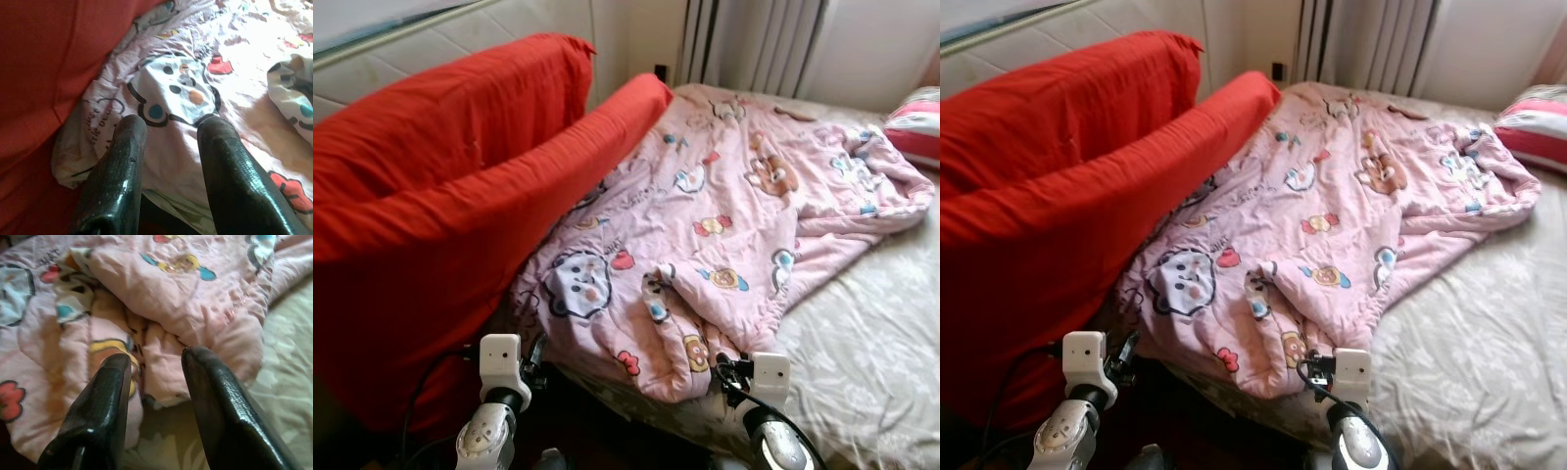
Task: Clean up the room
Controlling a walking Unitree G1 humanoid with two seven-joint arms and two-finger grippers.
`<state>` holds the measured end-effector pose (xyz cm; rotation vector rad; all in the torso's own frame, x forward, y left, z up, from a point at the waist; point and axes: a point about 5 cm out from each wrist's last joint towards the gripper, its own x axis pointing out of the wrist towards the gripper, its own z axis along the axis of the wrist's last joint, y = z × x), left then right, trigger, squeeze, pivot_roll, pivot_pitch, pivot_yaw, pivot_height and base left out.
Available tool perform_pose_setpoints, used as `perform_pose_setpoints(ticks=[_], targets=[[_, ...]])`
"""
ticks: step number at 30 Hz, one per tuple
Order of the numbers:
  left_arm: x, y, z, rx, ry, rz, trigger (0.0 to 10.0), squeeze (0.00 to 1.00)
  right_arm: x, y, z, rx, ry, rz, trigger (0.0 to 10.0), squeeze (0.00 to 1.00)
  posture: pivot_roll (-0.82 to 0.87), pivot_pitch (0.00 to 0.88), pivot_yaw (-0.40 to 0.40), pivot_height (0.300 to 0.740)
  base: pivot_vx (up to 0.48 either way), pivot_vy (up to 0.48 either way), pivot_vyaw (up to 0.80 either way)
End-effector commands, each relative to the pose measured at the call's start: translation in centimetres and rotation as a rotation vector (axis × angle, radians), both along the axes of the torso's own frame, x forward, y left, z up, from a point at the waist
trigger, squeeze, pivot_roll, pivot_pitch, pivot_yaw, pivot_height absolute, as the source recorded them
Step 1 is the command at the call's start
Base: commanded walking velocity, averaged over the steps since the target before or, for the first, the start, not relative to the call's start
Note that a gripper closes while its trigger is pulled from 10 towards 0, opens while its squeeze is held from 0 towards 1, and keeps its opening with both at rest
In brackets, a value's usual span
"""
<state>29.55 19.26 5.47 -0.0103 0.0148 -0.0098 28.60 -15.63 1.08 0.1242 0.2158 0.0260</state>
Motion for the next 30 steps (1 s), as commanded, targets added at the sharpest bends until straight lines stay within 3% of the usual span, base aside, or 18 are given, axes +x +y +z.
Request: perform_pose_setpoints(ticks=[1, 16, 20, 30], targets=[[-0.39, 0.26, -0.34, -0.009, 0.018, 0.009, 10.0, 0.00, -0.35, -0.15, -0.40, 0.003, 0.017, -0.008, 10.0, 0.00, -0.05, 0.200, 0.031, 0.612, 0.000, 0.000, 0.00], [-0.40, 0.02, -0.30, -0.016, 0.017, -0.012, 10.0, 0.00, -0.47, -0.39, -1.00, 0.010, 0.068, -0.022, 10.0, 0.00, -0.05, 0.198, 0.033, 0.612, 0.000, 0.000, 0.00], [-0.42, 0.00, -0.36, -0.013, 0.021, -0.014, 10.0, 0.00, -0.47, -0.27, -1.05, 0.007, 0.070, -0.012, 10.0, 0.00, -0.05, 0.199, 0.033, 0.583, 0.000, 0.000, 0.00], [-0.45, -0.08, -0.40, -0.013, 0.025, -0.018, 10.0, 0.00, -0.55, -0.42, -1.13, 0.050, 0.067, -0.037, 10.0, 0.00, -0.05, 0.202, 0.034, 0.583, 0.000, 0.000, 0.00]])
